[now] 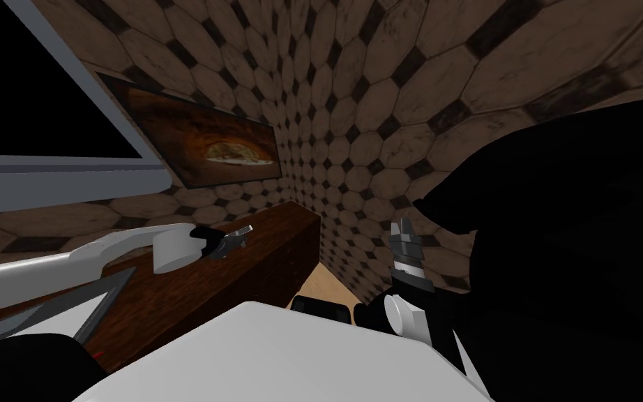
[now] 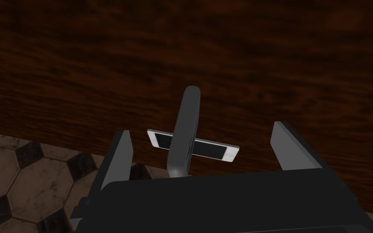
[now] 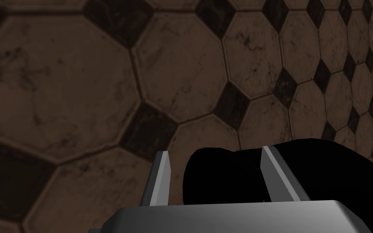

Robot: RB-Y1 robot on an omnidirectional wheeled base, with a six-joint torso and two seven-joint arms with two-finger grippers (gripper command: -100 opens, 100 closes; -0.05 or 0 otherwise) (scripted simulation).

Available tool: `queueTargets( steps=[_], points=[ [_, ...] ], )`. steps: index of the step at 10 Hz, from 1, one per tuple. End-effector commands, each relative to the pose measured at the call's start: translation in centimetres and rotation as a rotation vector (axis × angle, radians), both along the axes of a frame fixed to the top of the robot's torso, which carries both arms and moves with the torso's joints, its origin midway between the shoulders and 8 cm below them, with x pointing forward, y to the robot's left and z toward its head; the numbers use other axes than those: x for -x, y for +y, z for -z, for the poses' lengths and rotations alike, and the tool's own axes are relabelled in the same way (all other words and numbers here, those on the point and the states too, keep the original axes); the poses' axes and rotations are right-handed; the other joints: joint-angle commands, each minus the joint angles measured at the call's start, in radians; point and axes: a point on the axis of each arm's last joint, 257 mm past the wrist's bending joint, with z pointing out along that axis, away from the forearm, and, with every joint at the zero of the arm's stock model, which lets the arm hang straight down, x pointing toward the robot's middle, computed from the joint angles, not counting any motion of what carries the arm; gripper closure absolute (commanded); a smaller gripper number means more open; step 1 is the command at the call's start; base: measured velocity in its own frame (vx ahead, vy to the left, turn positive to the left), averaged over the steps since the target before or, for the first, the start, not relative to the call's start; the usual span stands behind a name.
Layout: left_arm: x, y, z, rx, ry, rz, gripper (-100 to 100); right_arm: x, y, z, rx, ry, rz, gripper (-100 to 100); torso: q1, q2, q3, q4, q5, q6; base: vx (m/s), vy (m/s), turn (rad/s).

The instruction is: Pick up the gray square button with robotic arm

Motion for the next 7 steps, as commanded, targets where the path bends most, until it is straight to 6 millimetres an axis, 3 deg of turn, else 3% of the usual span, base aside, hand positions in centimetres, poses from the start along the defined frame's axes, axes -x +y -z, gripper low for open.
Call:
queueTargets(
  steps=[1,7],
  points=[
    [1.0,1.2,0.1,-0.04,0.05,-0.025,-100,0.0,0.0,0.0,0.0,0.0,0.0,0,0.0,0.0,0.0,0.0,0.0,0.0,0.06,0.022,-0.097],
    [3.9,5.1,-0.9,-0.171,0.2,-0.094,-100,0.0,0.0,0.0,0.0,0.0,0.0,0,-0.001,0.002,0.001,0.0,0.0,0.0,0.058,0.02,-0.103]
  ],
)
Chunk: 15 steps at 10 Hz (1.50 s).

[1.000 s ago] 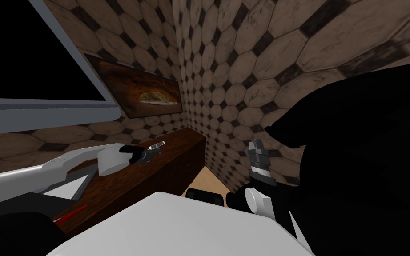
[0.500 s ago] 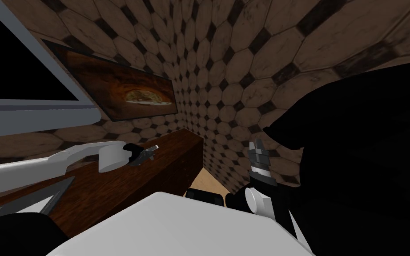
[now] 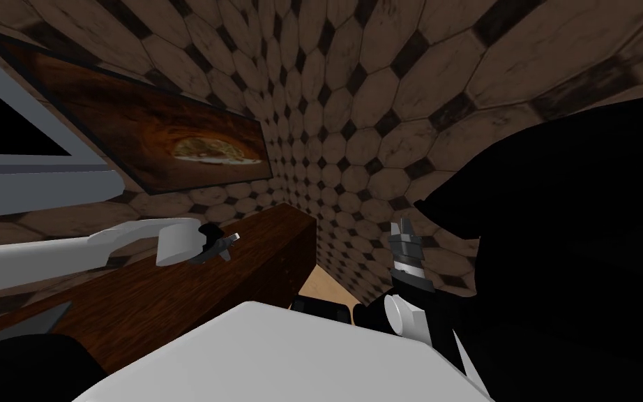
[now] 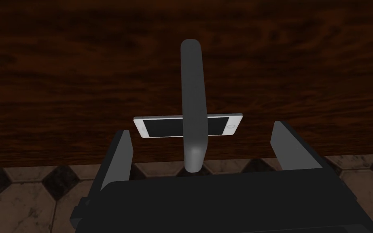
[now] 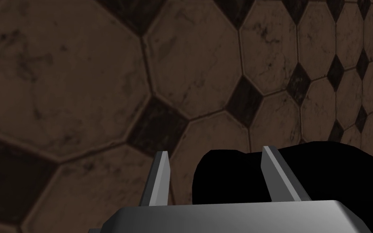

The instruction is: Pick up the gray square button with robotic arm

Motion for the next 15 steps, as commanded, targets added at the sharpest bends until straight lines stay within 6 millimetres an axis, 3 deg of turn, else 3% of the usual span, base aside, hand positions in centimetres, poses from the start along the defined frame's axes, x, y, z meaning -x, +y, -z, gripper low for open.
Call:
queueTargets(
  steps=[1,2,3,7,8,12,13,14,15],
  points=[
    [0.0,0.0,0.0,0.0,0.0,0.0,-100,0.0,0.0,0.0,0.0,0.0,0.0,0,0.0,0.0,0.0,0.0,0.0,0.0,0.0,0.0,0.0],
    [0.1,0.1,0.0,-0.002,0.003,-0.002,0,0.0,0.0,0.0,0.0,0.0,0.0,0,0.0,0.001,0.001,0.0,0.0,0.0,0.0,0.0,0.0],
    [0.9,1.1,1.0,-0.002,0.001,-0.016,-100,0.0,0.0,0.0,0.0,0.0,0.0,0,0.0,0.002,0.001,0.001,0.0,0.0,0.017,-0.003,-0.1],
    [1.6,1.9,1.7,-0.002,0.001,-0.027,-100,0.0,0.0,0.0,0.0,0.0,0.0,0,0.0,0.001,0.001,0.0,0.0,0.0,0.015,0.001,-0.047],
    [1.6,2.0,1.8,-0.002,0.001,-0.026,100,0.0,0.0,0.0,0.0,0.0,0.0,0,0.0,0.001,0.001,0.0,0.0,0.0,0.0,0.0,0.0],
    [1.6,2.0,1.8,-0.003,0.002,-0.025,100,0.0,0.0,0.0,0.0,0.0,0.0,0,0.0,0.003,0.002,0.001,0.0,-0.001,0.0,0.0,0.0],
    [1.6,2.0,1.8,-0.003,0.002,-0.025,0,0.0,0.0,0.0,0.0,0.0,0.0,0,0.0,0.003,0.002,0.001,0.0,-0.001,0.0,0.0,0.0],
    [0.7,0.9,0.8,-0.002,0.001,-0.013,100,0.0,0.0,0.0,0.0,0.0,0.0,0,0.0,0.003,0.002,0.001,0.0,-0.001,-0.013,-0.003,0.104],
    [0.4,0.5,0.4,-0.002,0.001,-0.008,100,0.0,0.0,0.0,0.0,0.0,0.0,0,-0.001,0.003,0.002,0.001,0.0,-0.001,-0.022,-0.007,0.103]
  ],
)
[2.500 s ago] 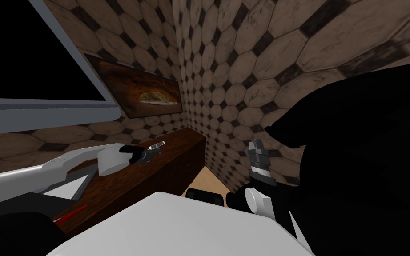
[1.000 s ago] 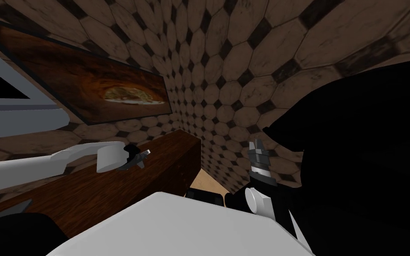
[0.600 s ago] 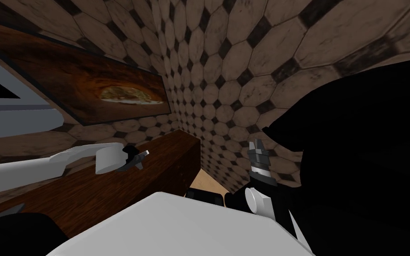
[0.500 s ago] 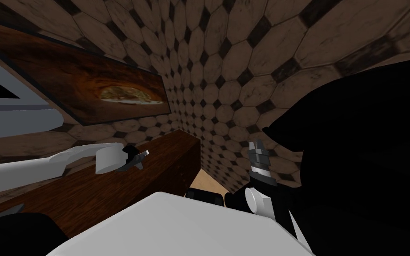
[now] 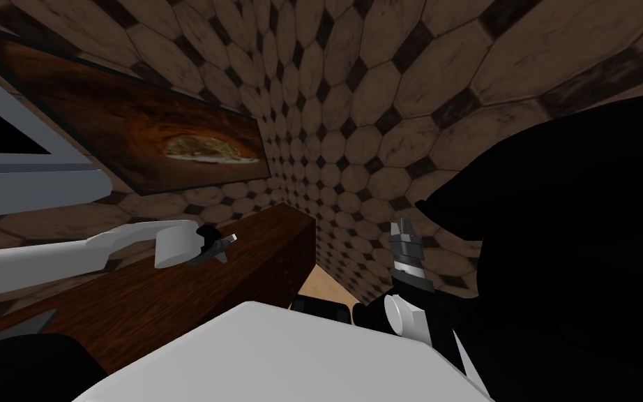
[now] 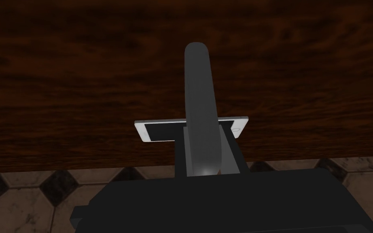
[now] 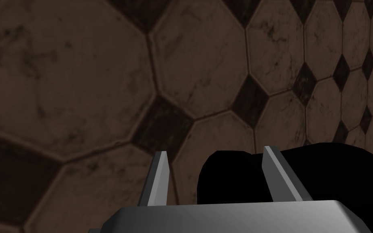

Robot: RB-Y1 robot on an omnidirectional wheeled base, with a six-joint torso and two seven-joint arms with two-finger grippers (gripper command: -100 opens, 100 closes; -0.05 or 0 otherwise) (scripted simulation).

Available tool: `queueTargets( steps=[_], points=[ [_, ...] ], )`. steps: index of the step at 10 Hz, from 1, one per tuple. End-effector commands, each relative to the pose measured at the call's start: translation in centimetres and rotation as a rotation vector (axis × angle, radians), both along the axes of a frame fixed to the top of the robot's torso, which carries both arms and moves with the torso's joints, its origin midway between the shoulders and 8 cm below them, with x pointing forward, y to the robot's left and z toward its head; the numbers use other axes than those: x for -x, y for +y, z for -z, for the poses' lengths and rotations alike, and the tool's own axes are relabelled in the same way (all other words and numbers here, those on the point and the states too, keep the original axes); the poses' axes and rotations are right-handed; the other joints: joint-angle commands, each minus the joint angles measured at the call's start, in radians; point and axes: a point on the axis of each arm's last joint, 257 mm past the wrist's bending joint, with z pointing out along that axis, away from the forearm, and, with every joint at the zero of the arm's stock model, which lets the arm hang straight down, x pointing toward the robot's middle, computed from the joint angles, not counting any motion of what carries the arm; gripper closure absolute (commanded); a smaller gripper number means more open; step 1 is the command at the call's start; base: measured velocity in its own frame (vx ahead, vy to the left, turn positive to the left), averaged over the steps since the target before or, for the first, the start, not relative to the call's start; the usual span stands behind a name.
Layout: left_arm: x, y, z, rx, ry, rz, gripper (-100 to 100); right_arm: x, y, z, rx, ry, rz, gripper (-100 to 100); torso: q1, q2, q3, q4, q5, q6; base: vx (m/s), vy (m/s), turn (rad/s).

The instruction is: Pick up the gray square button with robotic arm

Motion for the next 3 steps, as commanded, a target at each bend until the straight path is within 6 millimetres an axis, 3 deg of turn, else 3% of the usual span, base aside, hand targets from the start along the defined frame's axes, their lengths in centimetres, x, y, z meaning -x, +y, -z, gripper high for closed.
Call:
queueTargets(
  steps=[1,2,3],
  points=[
    [-0.41,-0.92,-0.74,0.0,0.002,0.009,100,0.0,0.0,0.0,0.0,0.0,0.0,0,0.0,0.0,0.0,0.0,0.0,0.0,-0.026,-0.002,0.073],
    [-0.32,-0.4,-0.4,0.0,0.0,0.006,100,0.0,0.0,0.0,0.0,0.0,0.0,0,0.0,0.001,0.0,0.0,0.0,0.0,-0.011,-0.002,0.011],
    [-0.34,-0.46,-0.43,0.0,0.0,0.006,0,0.0,0.0,0.0,0.0,0.0,0.0,0,0.0,0.0,0.0,0.0,0.0,0.0,0.0,0.0,0.0]
  ],
)
